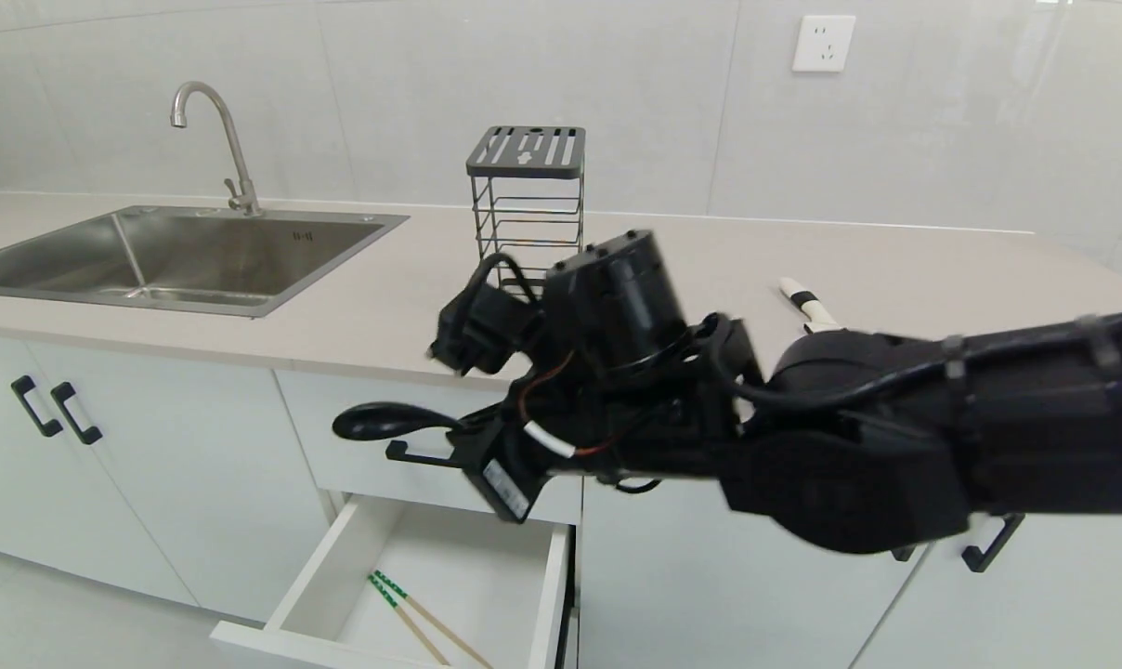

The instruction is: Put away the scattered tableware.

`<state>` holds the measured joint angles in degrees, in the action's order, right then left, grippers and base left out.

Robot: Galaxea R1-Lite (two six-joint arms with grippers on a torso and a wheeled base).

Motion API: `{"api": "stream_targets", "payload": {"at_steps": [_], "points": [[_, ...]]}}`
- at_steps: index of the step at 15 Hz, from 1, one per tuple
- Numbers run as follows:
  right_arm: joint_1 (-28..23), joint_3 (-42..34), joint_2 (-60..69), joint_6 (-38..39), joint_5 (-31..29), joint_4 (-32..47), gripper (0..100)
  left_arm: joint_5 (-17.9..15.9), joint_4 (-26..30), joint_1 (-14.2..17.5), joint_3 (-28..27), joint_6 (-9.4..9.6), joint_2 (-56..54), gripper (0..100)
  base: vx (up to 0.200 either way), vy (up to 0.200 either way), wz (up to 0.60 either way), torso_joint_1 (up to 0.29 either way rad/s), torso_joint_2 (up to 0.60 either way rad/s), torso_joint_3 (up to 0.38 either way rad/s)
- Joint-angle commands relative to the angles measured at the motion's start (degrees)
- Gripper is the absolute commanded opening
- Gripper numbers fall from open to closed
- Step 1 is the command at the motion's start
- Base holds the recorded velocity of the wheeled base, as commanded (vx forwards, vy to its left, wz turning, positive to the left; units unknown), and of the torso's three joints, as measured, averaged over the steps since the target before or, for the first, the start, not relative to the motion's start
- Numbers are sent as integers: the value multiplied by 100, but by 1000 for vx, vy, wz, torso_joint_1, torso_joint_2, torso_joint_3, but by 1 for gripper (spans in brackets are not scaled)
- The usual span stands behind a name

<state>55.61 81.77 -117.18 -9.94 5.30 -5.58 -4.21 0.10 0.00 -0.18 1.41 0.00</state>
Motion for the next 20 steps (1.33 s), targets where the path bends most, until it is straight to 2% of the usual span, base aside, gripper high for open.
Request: {"api": "stream_targets", "payload": {"at_steps": [1,3,7,14,16,20], "points": [[512,199,-983,220,-442,-329,0,-1,-1,0,1,-1,0,100,0,0,0,0,0,0],[644,199,-1580,273,-715,-769,0,-1,-1,0,1,-1,0,100,0,0,0,0,0,0],[644,242,-2275,264,-732,-1621,0,-1,-1,0,1,-1,0,100,0,0,0,-18,48,25],[521,374,-2837,255,-776,-1657,0,-1,-1,0,1,-1,0,100,0,0,0,-95,254,152],[503,682,-3171,246,-776,-1797,0,-1,-1,0,1,-1,0,100,0,0,0,0,0,0],[450,981,-3523,334,-398,-1850,0,-1,-1,0,1,-1,0,100,0,0,0,0,0,0]]}}
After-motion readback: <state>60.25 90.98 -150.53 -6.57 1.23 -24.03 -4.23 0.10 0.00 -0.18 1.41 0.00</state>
